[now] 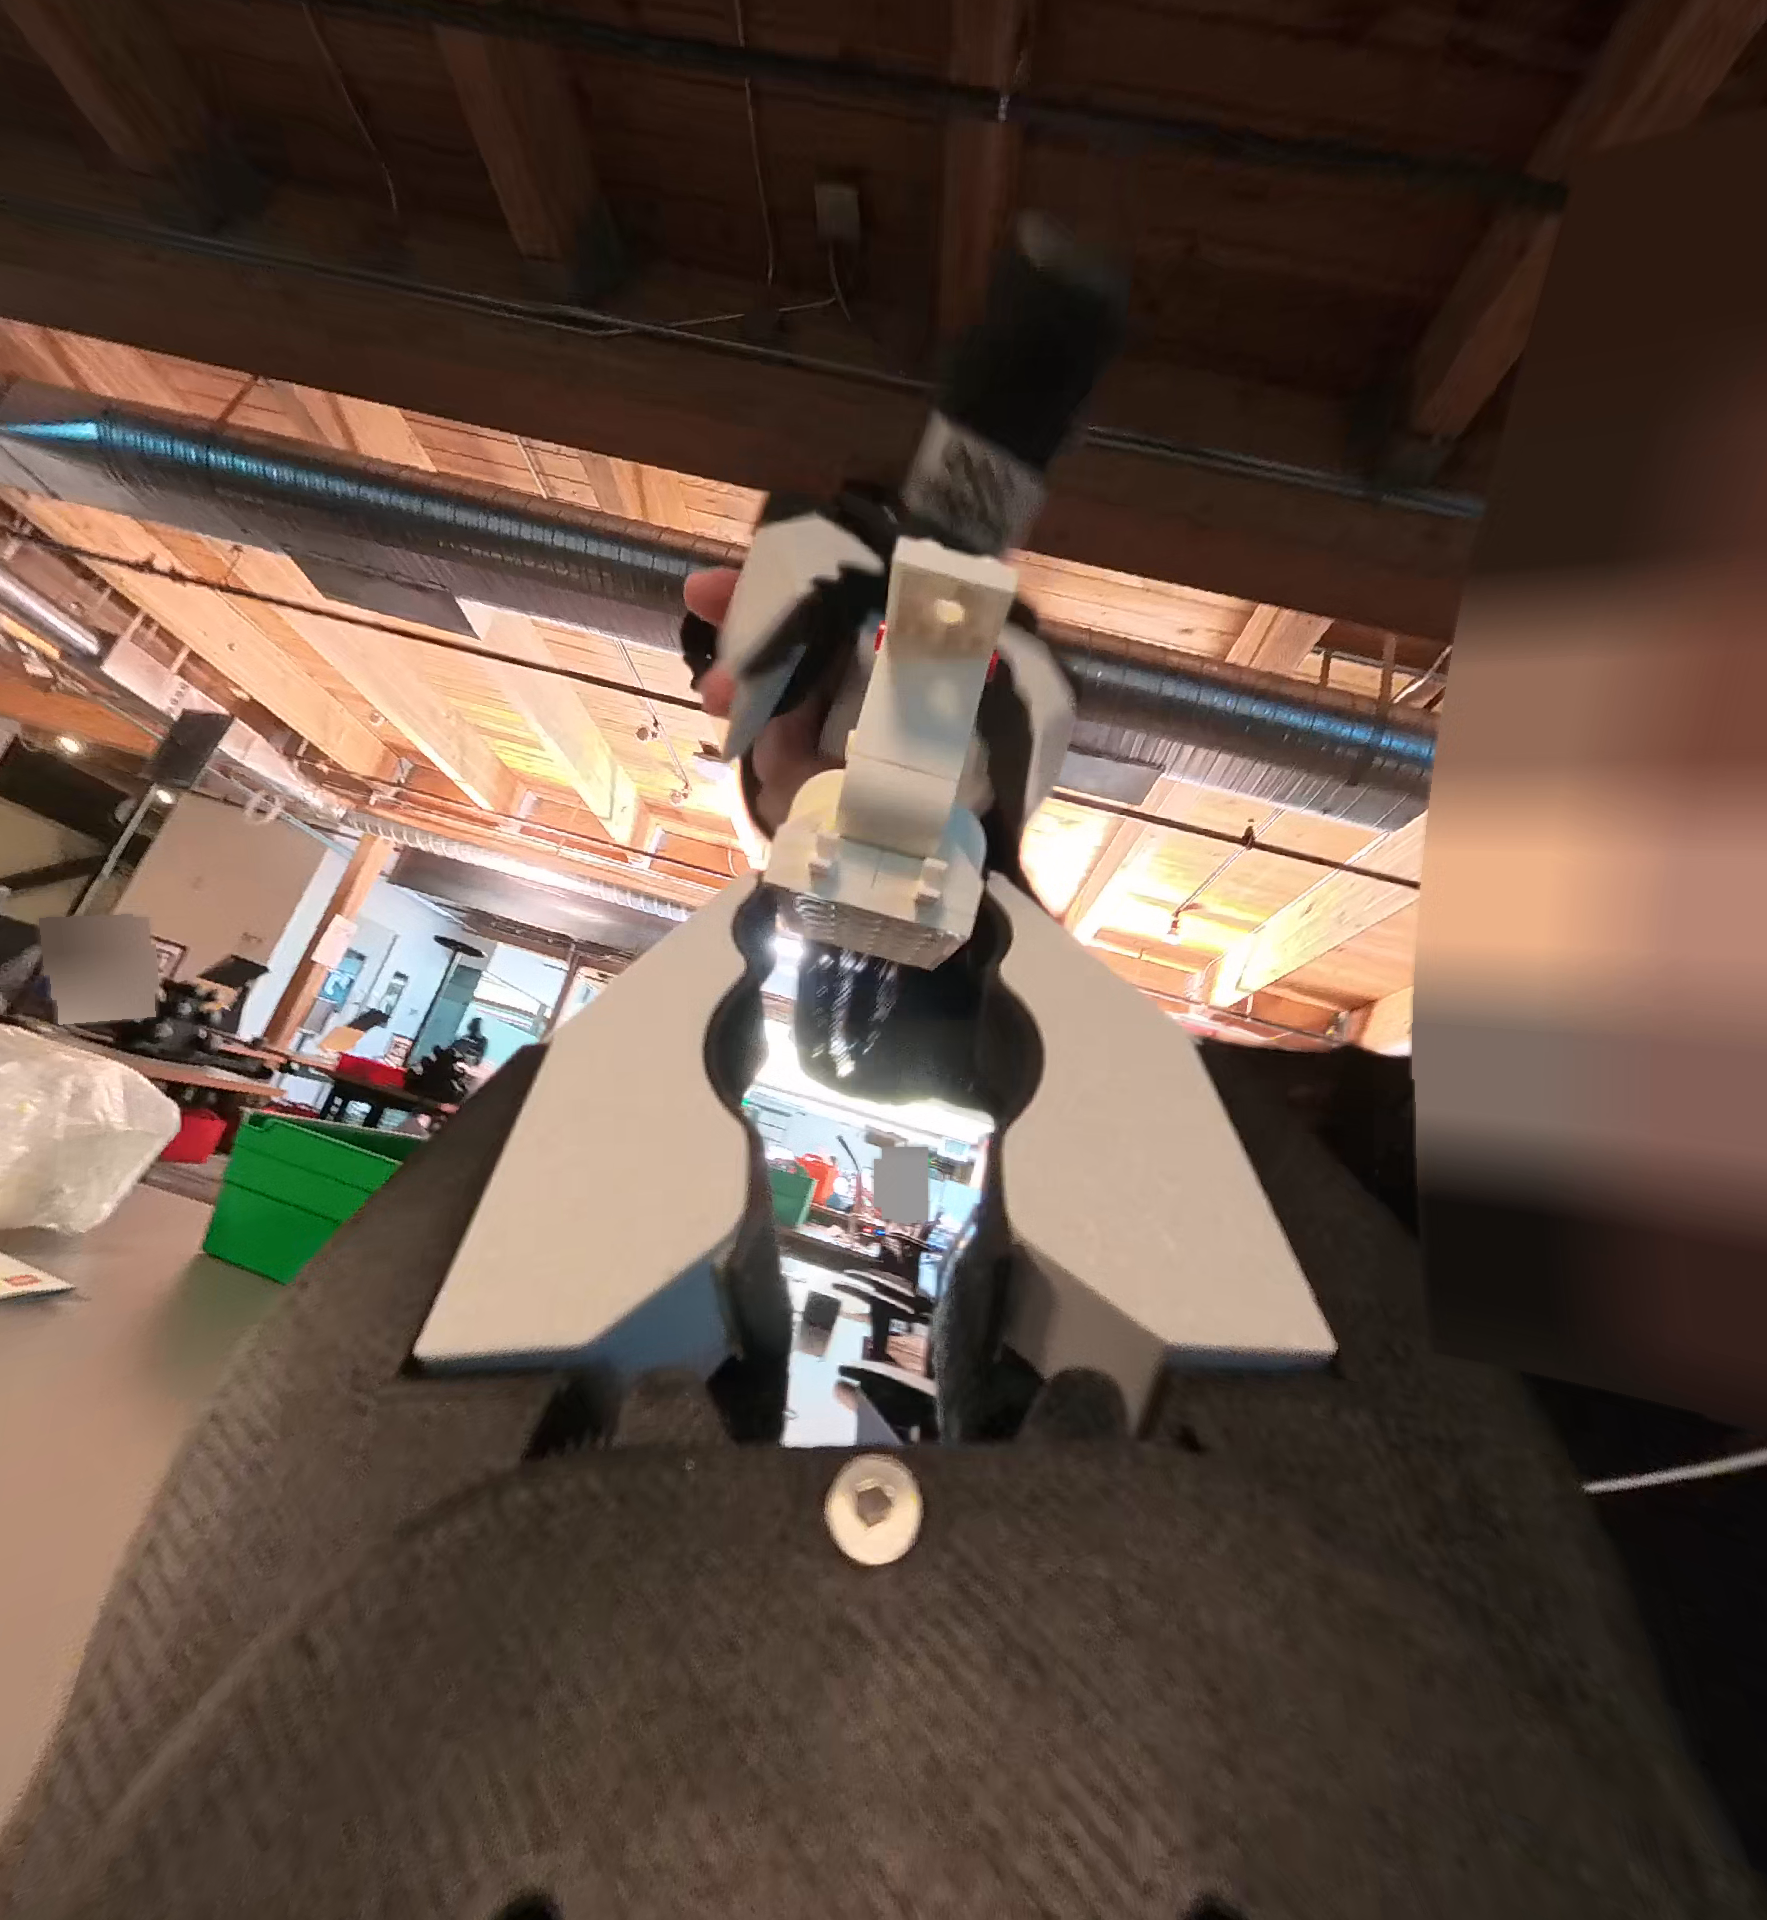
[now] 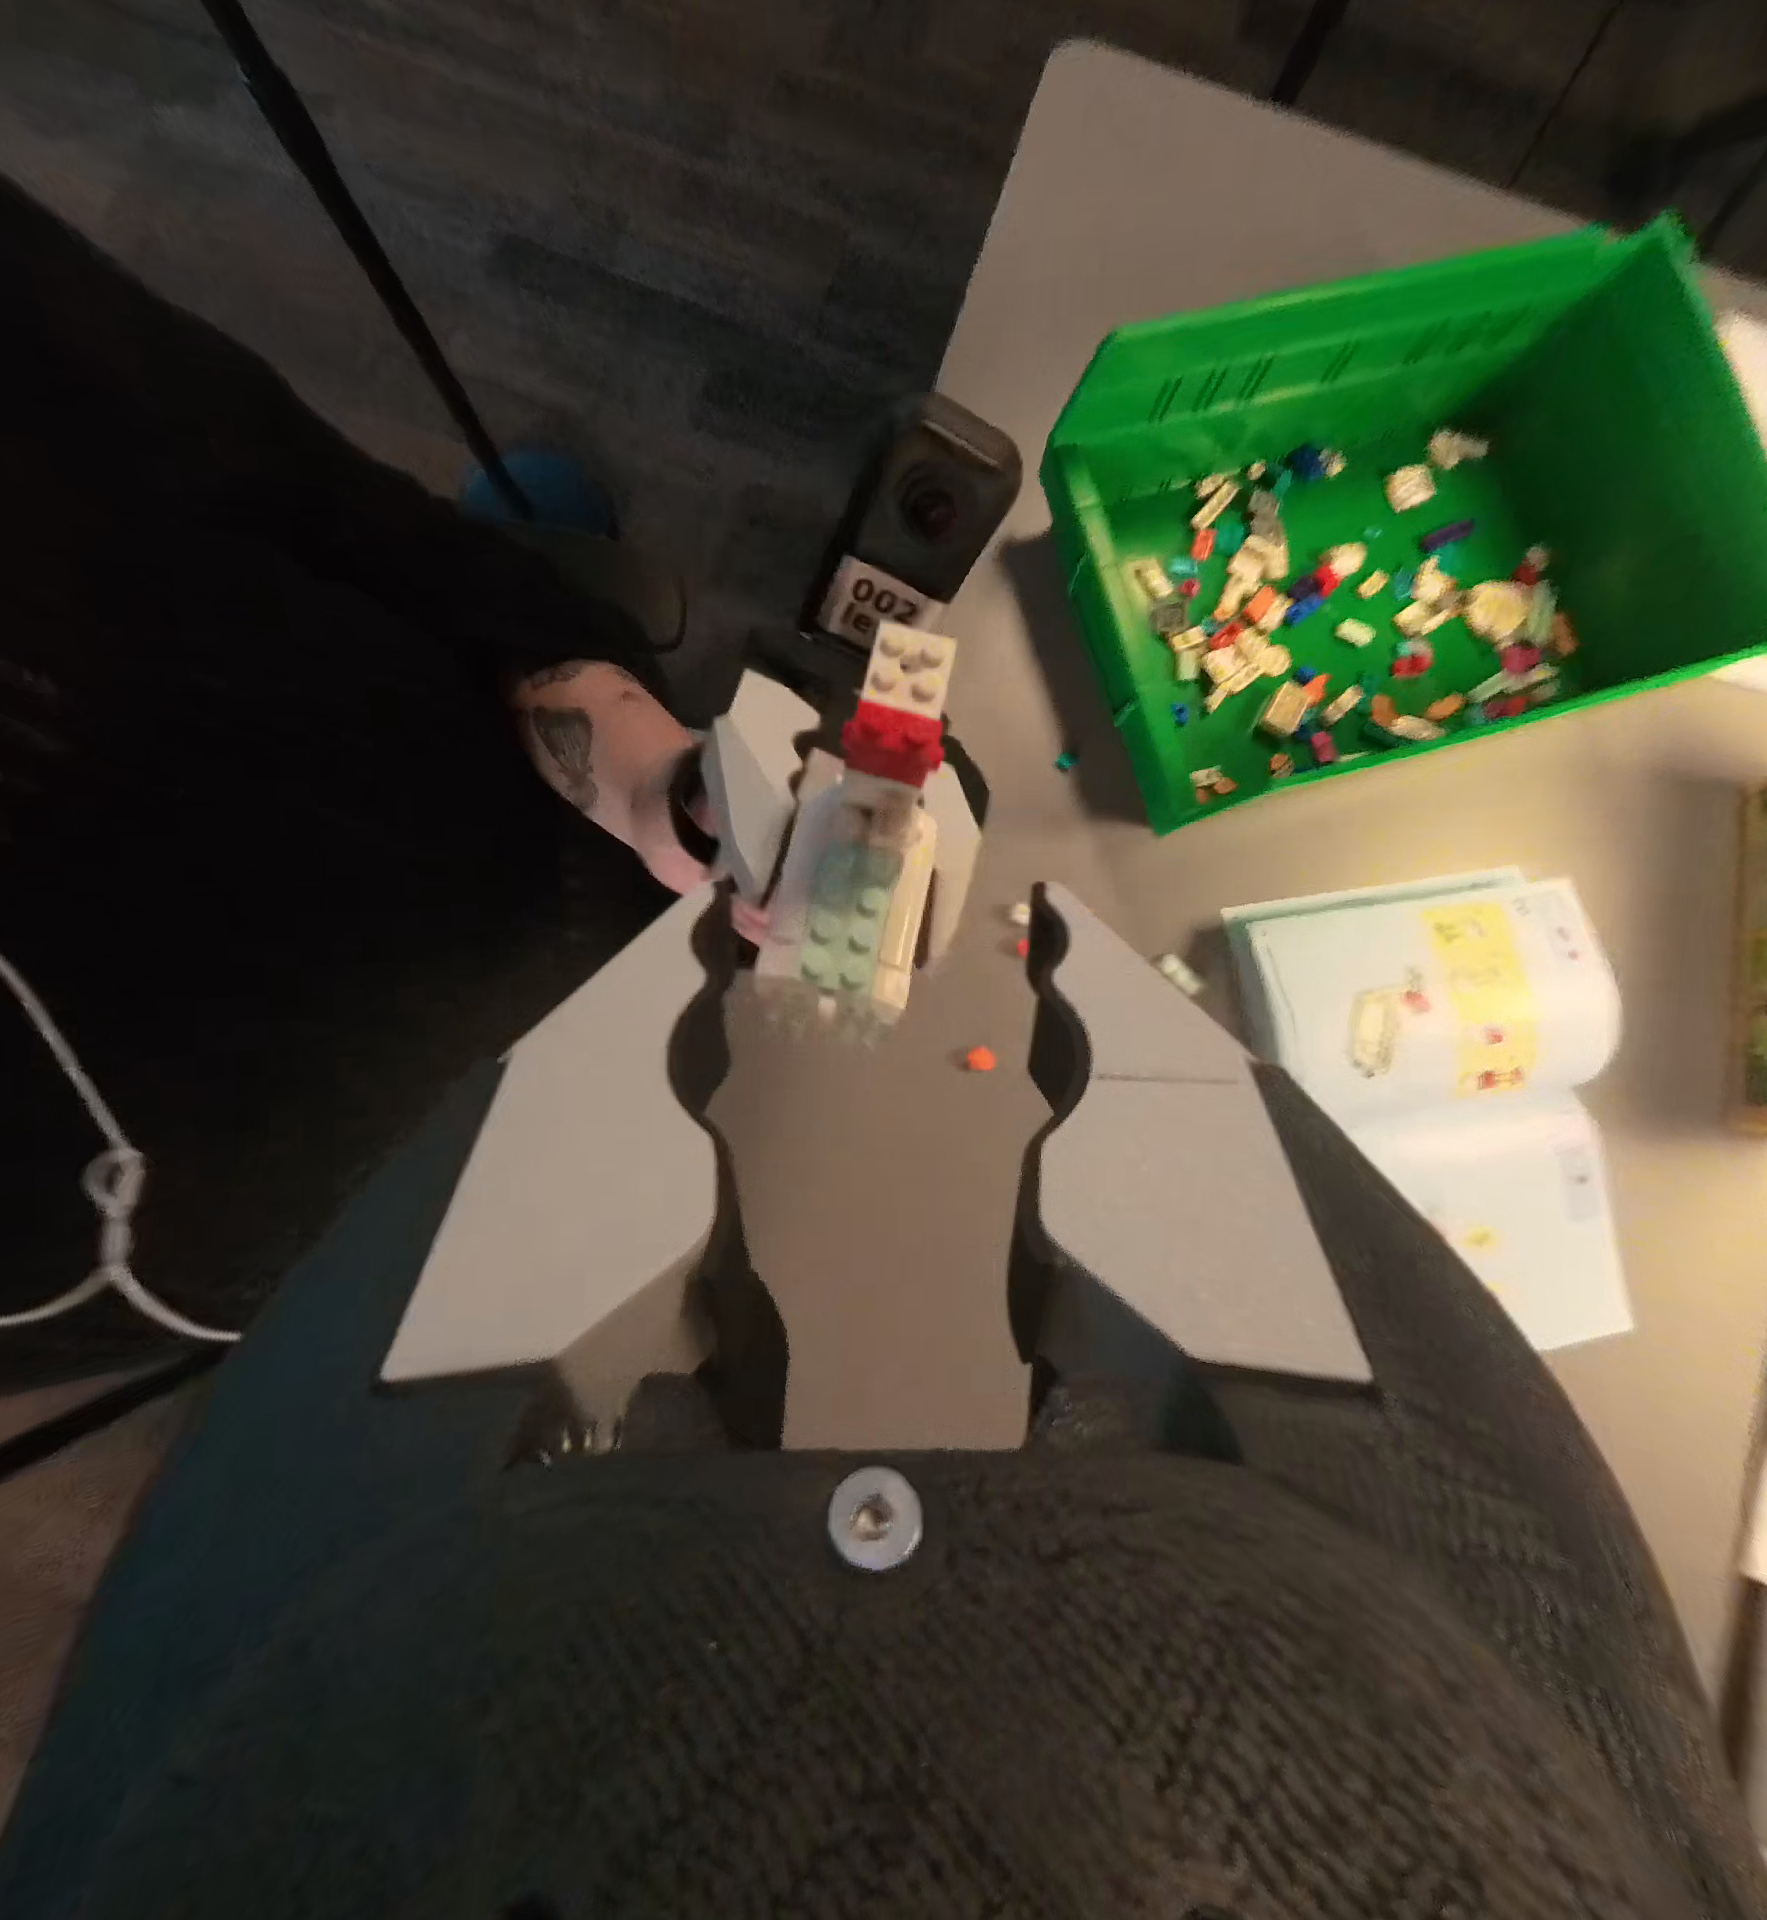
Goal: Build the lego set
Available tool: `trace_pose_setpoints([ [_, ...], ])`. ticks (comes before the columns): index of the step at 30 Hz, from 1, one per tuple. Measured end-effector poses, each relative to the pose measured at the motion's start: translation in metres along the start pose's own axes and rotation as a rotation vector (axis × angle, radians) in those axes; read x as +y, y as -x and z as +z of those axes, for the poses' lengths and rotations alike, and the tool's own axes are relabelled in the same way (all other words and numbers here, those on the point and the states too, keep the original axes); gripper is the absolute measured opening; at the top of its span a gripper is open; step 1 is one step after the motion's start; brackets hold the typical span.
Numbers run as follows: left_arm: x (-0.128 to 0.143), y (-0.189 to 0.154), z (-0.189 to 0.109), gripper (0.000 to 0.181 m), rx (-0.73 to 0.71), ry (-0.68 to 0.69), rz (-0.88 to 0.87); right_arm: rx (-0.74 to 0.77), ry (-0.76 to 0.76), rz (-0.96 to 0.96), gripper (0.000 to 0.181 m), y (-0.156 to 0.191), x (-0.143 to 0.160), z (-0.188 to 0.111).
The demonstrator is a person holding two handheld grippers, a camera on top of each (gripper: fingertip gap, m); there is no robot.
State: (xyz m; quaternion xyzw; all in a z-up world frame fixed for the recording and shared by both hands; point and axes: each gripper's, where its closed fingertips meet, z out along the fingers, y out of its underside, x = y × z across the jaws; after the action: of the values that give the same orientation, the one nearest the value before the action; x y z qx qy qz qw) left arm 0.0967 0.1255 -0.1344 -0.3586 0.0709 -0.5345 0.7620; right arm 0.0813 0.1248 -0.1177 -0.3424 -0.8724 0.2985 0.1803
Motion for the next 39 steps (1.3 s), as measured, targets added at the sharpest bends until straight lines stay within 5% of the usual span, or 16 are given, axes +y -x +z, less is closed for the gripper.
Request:
trace_pose_setpoints([
  [3, -0.007, -0.005, 0.003, 0.036, 0.014, -0.011, -0.033, 0.194, -0.021, -0.238, 0.088, -0.005, 0.010, -0.004],
  [5, -0.010, -0.007, 0.005, 0.036, 0.027, -0.012, -0.059, 0.384, -0.019, -0.482, 0.094, -0.007, 0.014, -0.003],
  [9, -0.012, -0.014, 0.013, 0.036, 0.061, 0.005, -0.112, 0.682, 0.016, -0.877, 0.094, 0.002, 0.012, 0.006],
  [14, -0.009, -0.019, 0.021, 0.036, 0.109, 0.016, -0.204, 0.859, 0.006, -1.090, 0.078, 0.012, 0.002, 0.012],
  [21, -0.004, -0.018, 0.025, 0.036, 0.122, 0.038, -0.237, 0.882, 0.011, -1.130, 0.059, 0.013, 0.001, 0.012],
  [39, 0.008, -0.010, 0.024, 0.036, 0.065, 0.122, -0.250, 0.860, 0.052, -1.139, 0.046, 0.009, 0.011, 0.016],
])
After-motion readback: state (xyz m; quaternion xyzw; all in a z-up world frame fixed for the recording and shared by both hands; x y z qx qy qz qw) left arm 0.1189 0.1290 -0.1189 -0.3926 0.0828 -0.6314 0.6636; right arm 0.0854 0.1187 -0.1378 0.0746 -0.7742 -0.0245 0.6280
